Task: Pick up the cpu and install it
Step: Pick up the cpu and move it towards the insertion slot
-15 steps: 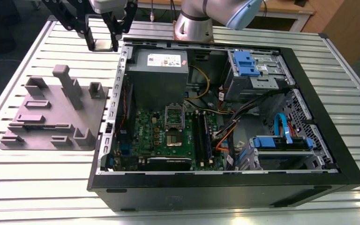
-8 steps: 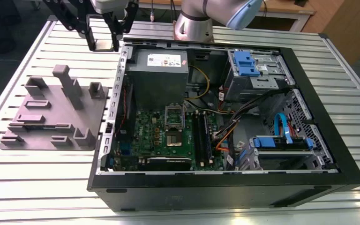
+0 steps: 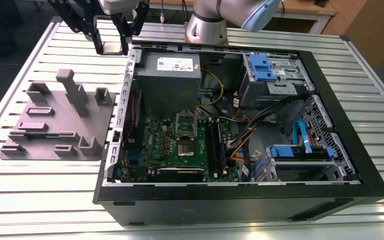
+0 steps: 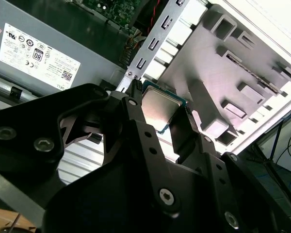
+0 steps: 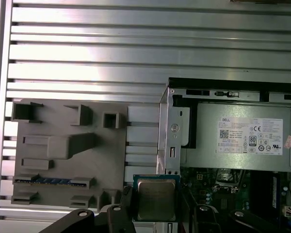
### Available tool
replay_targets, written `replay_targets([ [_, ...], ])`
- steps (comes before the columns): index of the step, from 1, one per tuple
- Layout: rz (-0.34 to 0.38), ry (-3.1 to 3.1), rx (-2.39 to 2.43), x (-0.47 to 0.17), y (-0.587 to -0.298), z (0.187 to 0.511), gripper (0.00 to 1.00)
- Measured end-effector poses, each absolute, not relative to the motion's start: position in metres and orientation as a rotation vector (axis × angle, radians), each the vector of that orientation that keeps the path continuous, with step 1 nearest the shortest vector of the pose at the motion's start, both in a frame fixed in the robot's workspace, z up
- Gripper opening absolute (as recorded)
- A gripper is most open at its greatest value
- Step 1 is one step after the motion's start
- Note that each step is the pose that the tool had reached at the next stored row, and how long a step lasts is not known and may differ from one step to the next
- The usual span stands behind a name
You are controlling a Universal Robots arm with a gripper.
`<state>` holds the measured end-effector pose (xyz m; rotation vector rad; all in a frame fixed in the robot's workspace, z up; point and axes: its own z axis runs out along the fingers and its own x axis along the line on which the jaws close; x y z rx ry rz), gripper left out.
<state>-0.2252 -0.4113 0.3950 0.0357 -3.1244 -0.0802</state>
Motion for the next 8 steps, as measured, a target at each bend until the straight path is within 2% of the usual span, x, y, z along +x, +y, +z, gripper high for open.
replay_targets([
  [8,-0.080,-3.124,0.036,-0.2231,-0.4113,0.3950,0.47],
])
